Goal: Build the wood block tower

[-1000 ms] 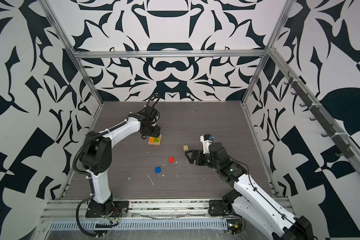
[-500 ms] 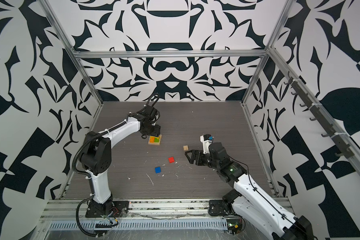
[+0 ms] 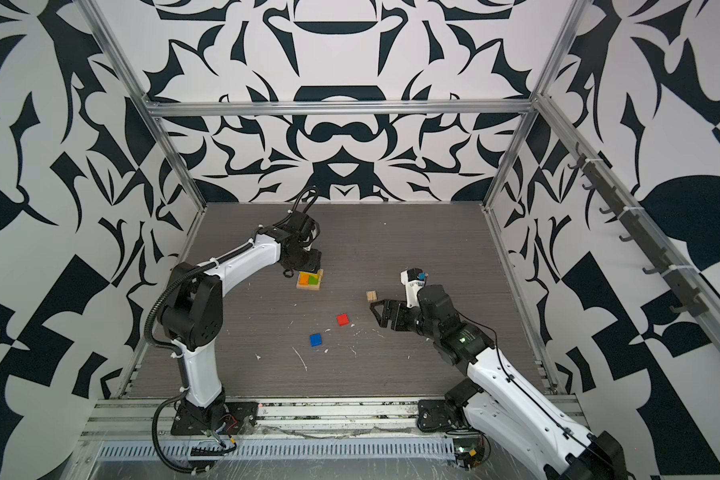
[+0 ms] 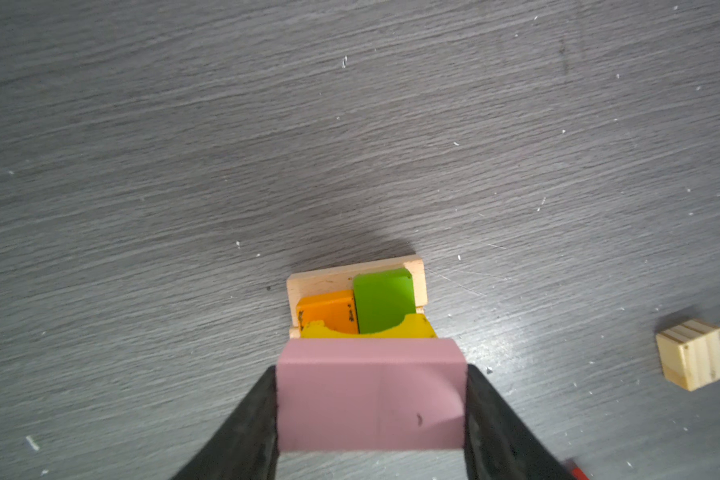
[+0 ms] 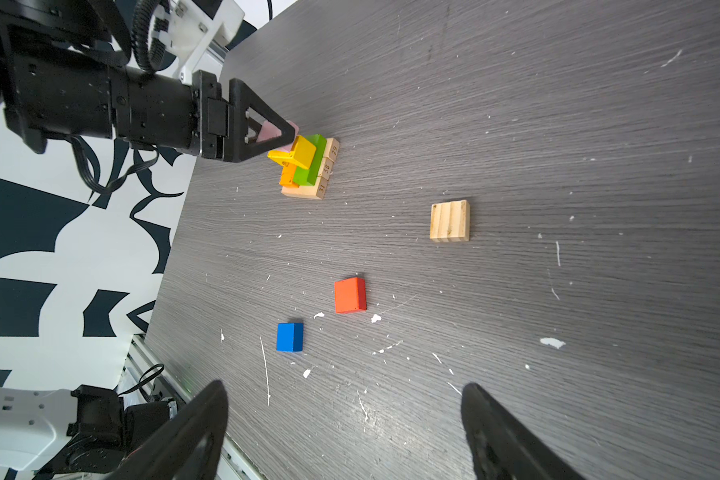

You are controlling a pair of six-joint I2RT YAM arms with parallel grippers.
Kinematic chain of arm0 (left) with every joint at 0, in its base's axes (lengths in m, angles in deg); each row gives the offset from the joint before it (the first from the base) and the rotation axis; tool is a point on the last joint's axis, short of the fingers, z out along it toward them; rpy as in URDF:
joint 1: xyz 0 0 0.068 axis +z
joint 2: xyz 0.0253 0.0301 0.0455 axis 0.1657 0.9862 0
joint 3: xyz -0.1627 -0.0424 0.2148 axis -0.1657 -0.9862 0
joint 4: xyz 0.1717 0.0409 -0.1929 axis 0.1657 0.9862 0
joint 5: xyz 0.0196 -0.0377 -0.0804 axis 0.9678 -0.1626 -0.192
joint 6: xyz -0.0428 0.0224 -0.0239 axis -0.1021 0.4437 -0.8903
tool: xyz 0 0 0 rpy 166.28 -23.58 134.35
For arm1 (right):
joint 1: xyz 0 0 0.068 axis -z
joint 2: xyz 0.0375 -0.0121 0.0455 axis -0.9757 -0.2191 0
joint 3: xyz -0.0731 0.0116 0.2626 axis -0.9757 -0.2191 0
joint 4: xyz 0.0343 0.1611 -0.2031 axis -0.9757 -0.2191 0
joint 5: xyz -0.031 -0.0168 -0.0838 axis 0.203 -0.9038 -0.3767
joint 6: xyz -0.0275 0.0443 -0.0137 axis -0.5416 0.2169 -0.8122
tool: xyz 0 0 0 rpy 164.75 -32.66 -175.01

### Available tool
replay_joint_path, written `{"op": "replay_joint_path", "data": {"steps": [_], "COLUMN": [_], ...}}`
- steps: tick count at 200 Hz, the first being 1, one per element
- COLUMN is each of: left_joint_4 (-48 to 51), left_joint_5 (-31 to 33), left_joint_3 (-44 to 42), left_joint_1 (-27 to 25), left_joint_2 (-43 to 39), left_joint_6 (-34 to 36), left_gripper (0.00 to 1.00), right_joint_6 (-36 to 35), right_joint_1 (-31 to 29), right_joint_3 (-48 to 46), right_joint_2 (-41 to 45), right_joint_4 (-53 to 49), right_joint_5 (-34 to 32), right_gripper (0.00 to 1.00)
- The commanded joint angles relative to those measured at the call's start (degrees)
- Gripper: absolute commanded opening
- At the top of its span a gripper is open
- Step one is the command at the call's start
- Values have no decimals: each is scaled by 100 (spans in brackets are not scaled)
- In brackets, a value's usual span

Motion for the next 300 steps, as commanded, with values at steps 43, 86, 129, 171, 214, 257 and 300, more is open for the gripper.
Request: {"op": "replay_joint_path", "data": {"steps": [43, 86, 129, 171, 214, 257, 300], "left_joint_4": [21, 1, -24, -26, -37, -10, 20], "left_joint_5": [6, -27, -37, -99, -95, -103, -120], "left_joint_3": [-136, -206, -224, -226, -276, -241, -224], "left_joint_1": [36, 34, 24, 27, 27, 23, 19], "left_joint_2": [-190, -265, -258, -205, -216, -204, -205], "left_joint_6": [-95, -111, -138, -200, -227, -217, -195], "left_gripper": [33, 34, 37, 44, 52, 60, 71], "right_joint_6": [-109, -82, -74, -73, -70, -67, -71], "right_joint_1": [-27, -26, -30, -25, -30, -26, -30], "right_joint_3": [171, 138, 127, 118, 110, 111, 110], "right_joint_2": [51, 61, 105, 103, 96, 78, 78], "right_joint_4": [53, 72, 59, 62, 59, 82, 84], "right_joint_5": [-94, -85, -85, -85, -94, -88, -94], "right_gripper": [91, 91, 91, 91, 91, 91, 91]}}
